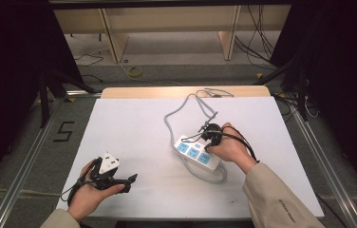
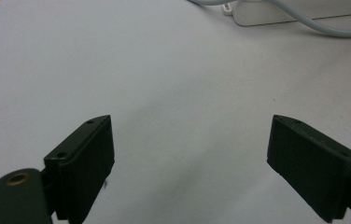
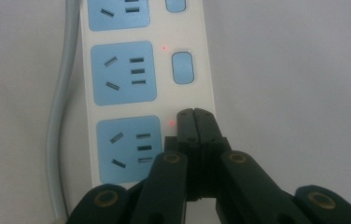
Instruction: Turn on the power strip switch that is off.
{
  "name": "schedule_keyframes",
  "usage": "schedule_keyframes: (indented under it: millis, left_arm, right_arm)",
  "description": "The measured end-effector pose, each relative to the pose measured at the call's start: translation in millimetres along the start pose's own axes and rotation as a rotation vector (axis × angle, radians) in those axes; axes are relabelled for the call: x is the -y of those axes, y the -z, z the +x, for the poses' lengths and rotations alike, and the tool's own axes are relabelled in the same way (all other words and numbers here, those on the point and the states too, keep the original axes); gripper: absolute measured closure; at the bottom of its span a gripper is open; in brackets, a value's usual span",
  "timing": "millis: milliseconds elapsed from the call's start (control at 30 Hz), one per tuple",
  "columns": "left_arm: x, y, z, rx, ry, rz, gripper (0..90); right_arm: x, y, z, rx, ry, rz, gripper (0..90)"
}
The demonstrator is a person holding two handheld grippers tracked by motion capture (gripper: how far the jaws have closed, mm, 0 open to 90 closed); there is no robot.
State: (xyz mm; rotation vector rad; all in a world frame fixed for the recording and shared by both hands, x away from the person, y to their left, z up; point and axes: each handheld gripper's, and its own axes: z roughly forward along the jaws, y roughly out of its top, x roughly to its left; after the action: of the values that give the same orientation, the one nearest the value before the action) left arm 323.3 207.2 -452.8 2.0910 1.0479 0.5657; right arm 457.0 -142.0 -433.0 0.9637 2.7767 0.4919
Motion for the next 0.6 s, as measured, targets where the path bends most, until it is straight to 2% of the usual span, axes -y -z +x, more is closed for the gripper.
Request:
schedule_keyframes:
  millis: [433,600]
  left_arm:
    - [-0.1,0.2,-0.3,0.001,-0.002,0.002,14.6]
    - [0.0,0.1,0.0,0.001,0.000,0.000,14.6]
  right_arm:
    - [3.7,1.4,-1.0,-0.014,-0.019,-0.034,90.0]
    - [3.3,7.5,-1.0,-0.012,-0.024,-0.086,90.0]
